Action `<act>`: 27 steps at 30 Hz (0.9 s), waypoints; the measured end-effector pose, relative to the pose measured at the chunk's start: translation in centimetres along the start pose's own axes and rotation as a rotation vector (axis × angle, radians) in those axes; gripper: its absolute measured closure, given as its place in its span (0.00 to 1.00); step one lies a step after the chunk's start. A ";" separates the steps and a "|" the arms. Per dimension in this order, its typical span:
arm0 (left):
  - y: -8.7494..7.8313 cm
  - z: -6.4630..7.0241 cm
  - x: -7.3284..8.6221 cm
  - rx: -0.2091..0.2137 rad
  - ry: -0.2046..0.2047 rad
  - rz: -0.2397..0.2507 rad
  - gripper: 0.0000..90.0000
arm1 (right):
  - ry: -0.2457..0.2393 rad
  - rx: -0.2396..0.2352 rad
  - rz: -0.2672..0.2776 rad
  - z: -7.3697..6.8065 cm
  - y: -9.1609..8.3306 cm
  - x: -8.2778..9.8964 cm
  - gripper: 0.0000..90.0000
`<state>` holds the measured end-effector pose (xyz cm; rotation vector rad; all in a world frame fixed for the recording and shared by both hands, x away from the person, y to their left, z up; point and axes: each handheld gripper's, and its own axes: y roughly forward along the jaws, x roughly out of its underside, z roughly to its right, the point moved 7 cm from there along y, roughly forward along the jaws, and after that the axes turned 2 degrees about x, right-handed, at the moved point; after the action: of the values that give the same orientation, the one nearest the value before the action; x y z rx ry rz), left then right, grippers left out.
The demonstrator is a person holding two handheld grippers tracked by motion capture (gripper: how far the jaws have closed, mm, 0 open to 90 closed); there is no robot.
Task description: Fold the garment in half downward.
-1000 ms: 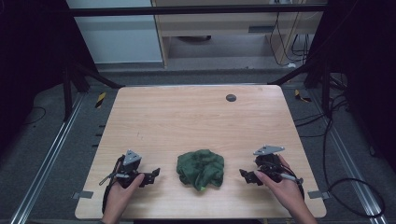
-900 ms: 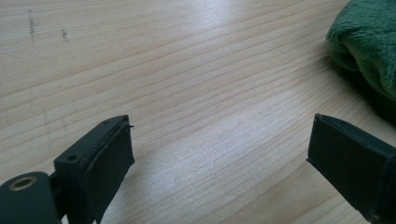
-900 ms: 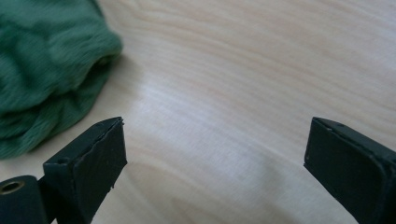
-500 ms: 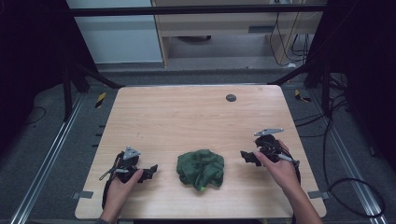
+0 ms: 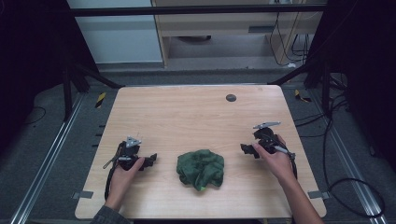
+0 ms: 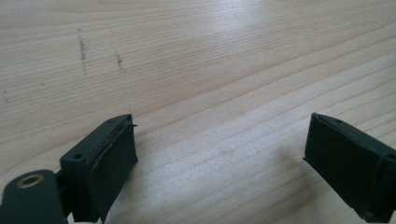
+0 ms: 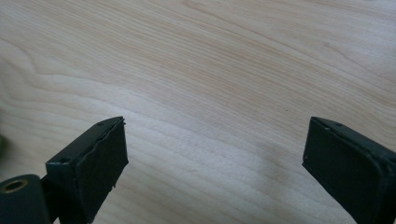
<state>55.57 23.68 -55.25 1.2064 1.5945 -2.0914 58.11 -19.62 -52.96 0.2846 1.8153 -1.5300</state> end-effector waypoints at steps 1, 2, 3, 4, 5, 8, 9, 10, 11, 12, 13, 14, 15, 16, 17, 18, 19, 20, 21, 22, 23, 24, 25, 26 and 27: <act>0.0 -0.1 0.0 -0.001 -0.003 0.003 0.09 | -0.002 0.016 -0.003 0.2 0.3 0.0 0.08; 0.1 -0.2 -0.1 -0.001 -0.006 0.008 0.09 | 0.003 0.021 -0.003 0.3 0.4 0.0 0.08; 0.1 -0.4 -0.1 -0.004 -0.007 0.011 0.09 | 0.004 0.028 -0.001 0.4 0.6 0.0 0.08; 0.2 -0.4 -0.1 -0.006 -0.010 0.018 0.09 | 0.011 0.032 0.002 0.5 0.8 0.0 0.08; 0.3 -0.5 -0.1 -0.010 -0.002 0.018 0.09 | 0.016 0.035 0.006 0.6 0.9 -0.1 0.08; 0.5 -0.7 -0.2 -0.034 0.031 0.002 0.09 | 0.042 0.047 0.012 1.0 1.5 -0.2 0.09; 0.6 -0.7 -0.2 -0.043 0.040 -0.005 0.09 | 0.055 0.048 0.013 1.1 1.6 -0.2 0.09; 0.7 -0.7 -0.3 -0.042 0.039 -0.006 0.08 | 0.065 0.053 0.014 1.3 1.8 -0.3 0.09; 0.7 -0.7 -0.3 -0.040 0.041 -0.007 0.07 | 0.072 0.059 0.016 1.4 1.9 -0.3 0.09; 0.8 -0.8 -0.4 -0.040 0.042 -0.007 0.07 | 0.073 0.067 0.020 1.6 1.9 -0.3 0.09; 0.8 -0.8 -0.4 -0.039 0.043 -0.008 0.06 | 0.081 0.074 0.022 1.7 1.9 -0.4 0.09; 0.9 -0.8 -0.4 -0.040 0.043 -0.010 0.06 | 0.083 0.080 0.027 1.8 1.9 -0.4 0.09; 0.9 -0.8 -0.4 -0.040 0.044 -0.012 0.05 | 0.086 0.087 0.030 2.0 2.0 -0.4 0.09; 1.0 -0.8 -0.5 -0.043 0.041 -0.013 0.05 | 0.083 0.097 0.028 2.1 2.0 -0.4 0.09; 1.1 -0.8 -0.5 -0.042 0.040 -0.015 0.04 | 0.079 0.110 0.024 2.2 2.1 -0.3 0.09; 1.1 -0.9 -0.6 -0.040 0.044 -0.017 0.03 | 0.083 0.113 0.023 2.2 2.2 -0.2 0.09; 1.2 -0.9 -0.6 -0.037 0.045 -0.020 0.02 | 0.085 0.113 0.018 2.3 2.4 -0.1 0.09; 1.2 -0.9 -0.6 -0.036 0.046 -0.020 0.02 | 0.094 0.112 0.020 2.3 2.5 0.0 0.09; 1.2 -0.9 -0.6 -0.036 0.047 -0.021 0.01 | 0.099 0.111 0.021 2.3 2.6 0.0 0.09; 1.2 -0.9 -0.6 -0.036 0.047 -0.021 0.01 | 0.112 0.107 0.024 2.3 2.8 0.1 0.09; 1.3 -0.9 -0.6 -0.036 0.047 -0.021 0.01 | 0.119 0.108 0.026 2.4 2.9 0.2 0.08; 1.3 -0.9 -0.7 -0.037 0.047 -0.022 0.01 | 0.121 0.112 0.037 2.4 2.9 0.3 0.08; 1.3 -0.9 -0.7 -0.039 0.045 -0.024 0.00 | 0.116 0.121 0.049 2.4 2.9 0.3 0.08; 1.4 -0.9 -0.7 -0.040 0.043 -0.025 0.00 | 0.117 0.125 0.061 2.3 2.9 0.4 0.08; 1.4 -0.9 -0.7 -0.040 0.042 -0.025 0.00 | 0.109 0.131 0.073 2.3 3.0 0.5 0.08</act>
<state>57.28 23.79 -55.73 1.2317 1.6700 -2.0519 60.42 -21.06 -55.56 0.5008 1.7703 -1.6115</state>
